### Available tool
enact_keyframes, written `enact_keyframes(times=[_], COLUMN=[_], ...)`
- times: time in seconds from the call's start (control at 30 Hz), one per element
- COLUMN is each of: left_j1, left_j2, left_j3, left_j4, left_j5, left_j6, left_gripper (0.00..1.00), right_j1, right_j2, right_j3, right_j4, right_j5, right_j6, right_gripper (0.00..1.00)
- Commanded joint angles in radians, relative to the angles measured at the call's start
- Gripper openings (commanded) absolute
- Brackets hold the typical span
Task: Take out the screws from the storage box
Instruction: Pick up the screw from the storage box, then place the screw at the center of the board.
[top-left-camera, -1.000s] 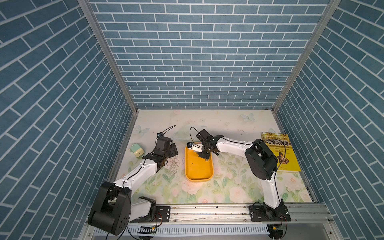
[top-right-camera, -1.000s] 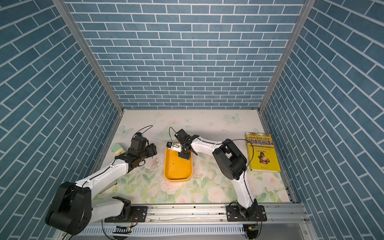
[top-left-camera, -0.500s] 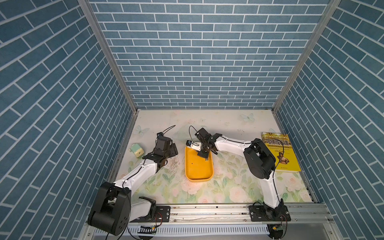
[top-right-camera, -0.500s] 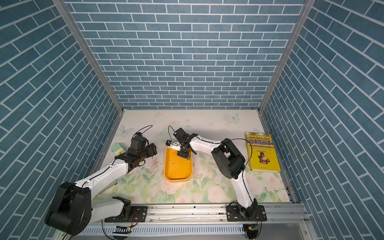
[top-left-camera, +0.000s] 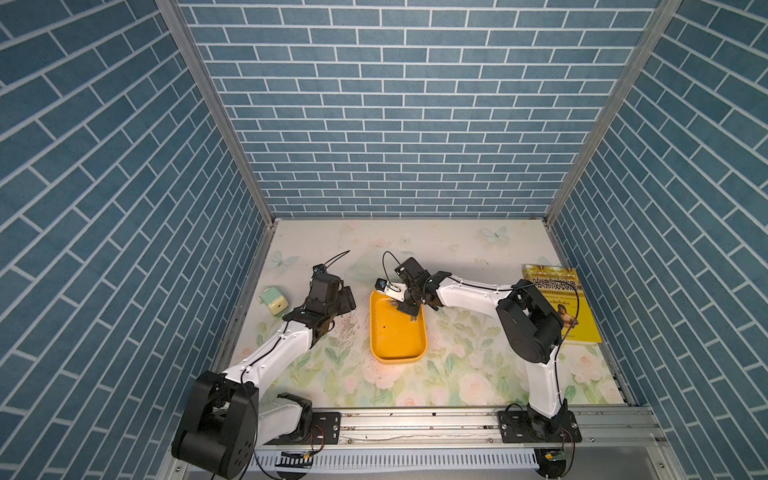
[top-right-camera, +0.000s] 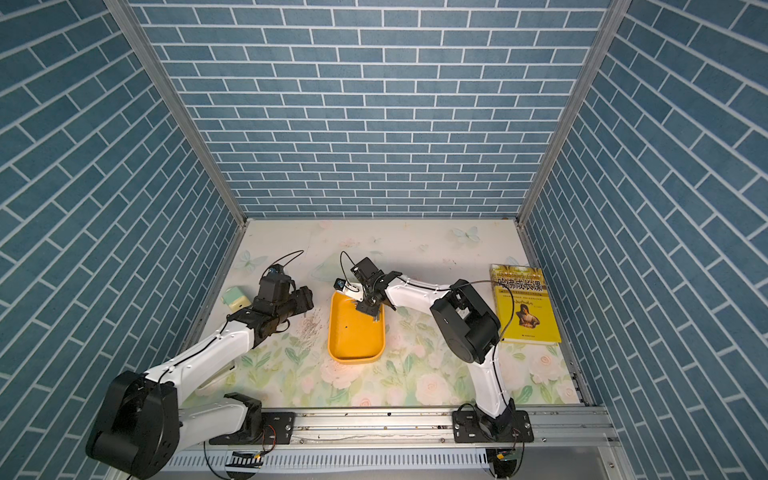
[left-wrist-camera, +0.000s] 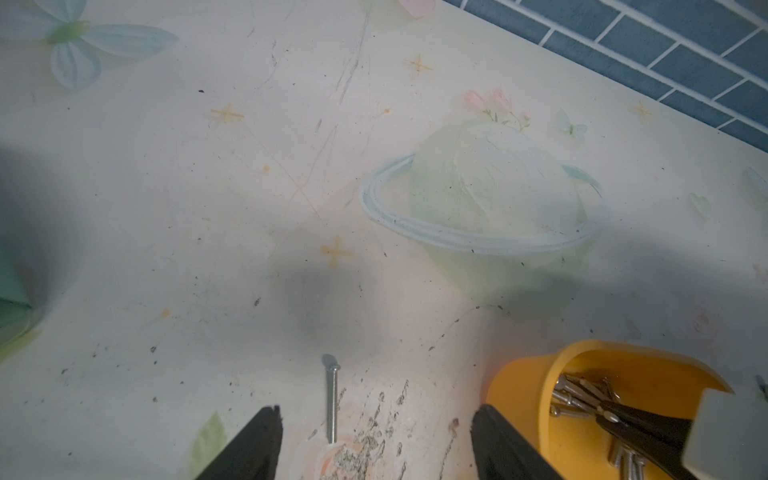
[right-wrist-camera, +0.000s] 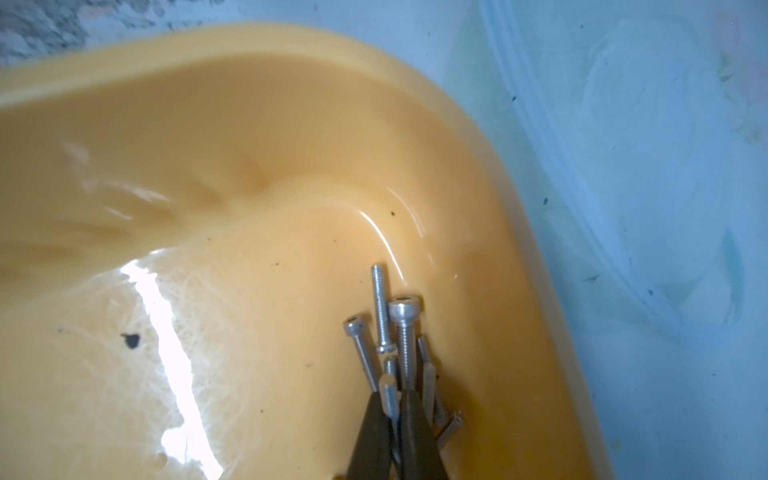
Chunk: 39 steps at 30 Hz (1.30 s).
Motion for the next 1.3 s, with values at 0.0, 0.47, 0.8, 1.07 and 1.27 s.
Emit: enact_keyframes(times=[0.0,0.47,0.8,1.07,1.27], left_j1=[0.006,0.006,0.005,0.004,0.004], left_j2=[-0.009,-0.001,0.011,0.019,0.011], left_j3=[-0.009,-0.007,-0.007,-0.006,-0.007], left_j4=[0.008,0.008,0.010,0.010,0.014], left_j5=[0.007,0.008,0.006,0.013,0.018], left_j6=[0.015,0.016,0.017,0.017,0.021], left_gripper=[0.77,0.76,0.76,0.76,0.76], right_j1=[0.004,-0.006,-0.006,-0.005,-0.006], right_j2=[-0.047,-0.014,0.003,-0.010,-0.085], right_j3=[-0.016,-0.019,-0.034,-0.033,-0.078], right_j4=[0.054,0.095,0.131,0.132,0.178], right_j5=[-0.020,-0.027,-0.026,-0.074,-0.079], right_j6=[0.031,0.029,0.028,0.022,0.028], right_gripper=[0.02,0.10,0.07,0.00,0.04])
